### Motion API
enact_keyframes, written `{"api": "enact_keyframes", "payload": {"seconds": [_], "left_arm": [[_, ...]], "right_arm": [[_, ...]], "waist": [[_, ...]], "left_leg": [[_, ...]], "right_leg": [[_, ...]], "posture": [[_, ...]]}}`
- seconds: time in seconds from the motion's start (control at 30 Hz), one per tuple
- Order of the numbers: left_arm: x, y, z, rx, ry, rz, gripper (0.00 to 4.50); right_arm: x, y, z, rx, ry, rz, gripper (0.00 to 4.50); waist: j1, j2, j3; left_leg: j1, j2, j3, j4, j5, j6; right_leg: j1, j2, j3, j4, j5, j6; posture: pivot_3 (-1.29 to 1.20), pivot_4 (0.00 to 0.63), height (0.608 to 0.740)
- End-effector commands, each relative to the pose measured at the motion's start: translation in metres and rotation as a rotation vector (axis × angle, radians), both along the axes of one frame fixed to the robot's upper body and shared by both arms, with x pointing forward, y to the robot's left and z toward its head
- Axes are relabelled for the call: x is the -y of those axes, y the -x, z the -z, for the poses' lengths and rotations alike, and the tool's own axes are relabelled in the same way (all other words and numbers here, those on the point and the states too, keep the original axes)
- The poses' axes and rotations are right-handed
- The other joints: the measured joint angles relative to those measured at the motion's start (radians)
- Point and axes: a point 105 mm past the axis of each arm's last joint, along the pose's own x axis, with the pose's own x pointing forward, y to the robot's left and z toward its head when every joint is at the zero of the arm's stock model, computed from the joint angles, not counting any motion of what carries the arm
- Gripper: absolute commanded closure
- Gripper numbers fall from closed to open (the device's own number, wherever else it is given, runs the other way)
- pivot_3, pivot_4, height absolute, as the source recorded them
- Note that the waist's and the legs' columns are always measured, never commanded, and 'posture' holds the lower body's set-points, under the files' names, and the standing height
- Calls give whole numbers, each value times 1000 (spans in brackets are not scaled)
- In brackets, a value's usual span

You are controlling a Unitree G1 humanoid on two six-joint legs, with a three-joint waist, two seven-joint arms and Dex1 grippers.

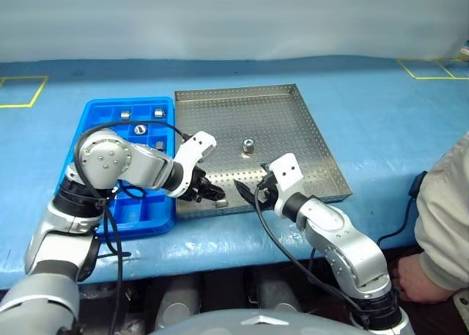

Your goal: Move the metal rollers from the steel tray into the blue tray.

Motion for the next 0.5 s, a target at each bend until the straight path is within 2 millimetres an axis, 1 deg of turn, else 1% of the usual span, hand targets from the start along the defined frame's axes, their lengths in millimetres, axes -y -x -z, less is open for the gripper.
{"api": "enact_keyframes", "payload": {"seconds": [0.03, 0.2, 0.33, 0.5], "left_arm": [[4, -4, 1, -10, -18, 6, 1333], [11, -10, 11, -78, -2, -27, 1333], [12, -14, 20, -134, -2, -77, 1333], [14, -8, 24, -174, -12, -63, 1333]], "right_arm": [[0, -1, -9, 42, -12, 2, 0], [3, 0, -8, 40, -14, 24, 0], [4, 2, -7, 37, -19, 36, 0], [3, 2, -7, 37, -27, 41, 0]], "waist": [[0, 0, 0], [-3, 0, 0], [-5, 0, 0], [-6, 0, 0]], "left_leg": [[0, 0, 0, 0, 0, 0], [0, 0, 0, 0, 0, 0], [0, 0, 0, 0, 0, 0], [0, 1, 0, 0, 0, 1]], "right_leg": [[0, 0, 0, 0, 0, 0], [0, 0, 0, 0, 0, 0], [0, 0, 0, 0, 0, 0], [0, 0, 1, 0, 0, 0]], "posture": [[24, 150, 740], [-23, 150, 740], [-33, 150, 740], [-37, 150, 740]]}}
